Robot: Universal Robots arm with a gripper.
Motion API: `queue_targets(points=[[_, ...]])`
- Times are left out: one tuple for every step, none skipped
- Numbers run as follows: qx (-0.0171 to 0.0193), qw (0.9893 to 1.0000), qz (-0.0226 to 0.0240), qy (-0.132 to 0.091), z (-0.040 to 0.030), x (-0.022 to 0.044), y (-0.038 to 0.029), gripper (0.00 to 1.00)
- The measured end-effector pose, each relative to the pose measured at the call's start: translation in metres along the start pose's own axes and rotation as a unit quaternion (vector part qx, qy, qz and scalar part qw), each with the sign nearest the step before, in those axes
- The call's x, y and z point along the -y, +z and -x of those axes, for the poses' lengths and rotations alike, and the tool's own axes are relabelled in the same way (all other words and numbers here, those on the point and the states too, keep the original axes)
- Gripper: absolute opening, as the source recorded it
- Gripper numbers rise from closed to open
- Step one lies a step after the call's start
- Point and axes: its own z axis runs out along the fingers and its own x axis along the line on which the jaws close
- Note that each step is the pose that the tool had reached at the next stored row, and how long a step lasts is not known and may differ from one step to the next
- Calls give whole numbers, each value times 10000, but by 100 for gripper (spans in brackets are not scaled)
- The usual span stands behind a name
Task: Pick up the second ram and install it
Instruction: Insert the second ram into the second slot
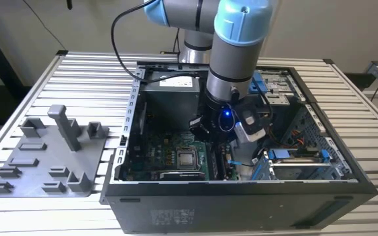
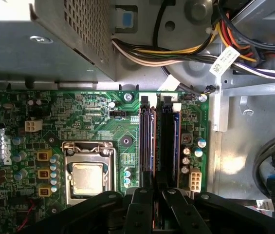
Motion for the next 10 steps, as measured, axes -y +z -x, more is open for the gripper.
queue_targets(points=[[0, 10000, -1, 0, 0, 0, 7, 14], [-1, 10000, -2, 0, 0, 0, 13, 14], [-1, 10000, -2, 0, 0, 1, 16, 14], [-1, 10000, -2, 0, 0, 0, 19, 14], [-1, 10000, -2, 0, 0, 0, 20, 14], [-1, 10000, -2, 0, 0, 0, 21, 14], [-1, 10000, -2, 0, 0, -1, 22, 14], [0, 10000, 0, 0, 0, -1, 23, 14], [0, 10000, 0, 0, 0, -1, 23, 14], [0, 10000, 0, 0, 0, -1, 23, 14]])
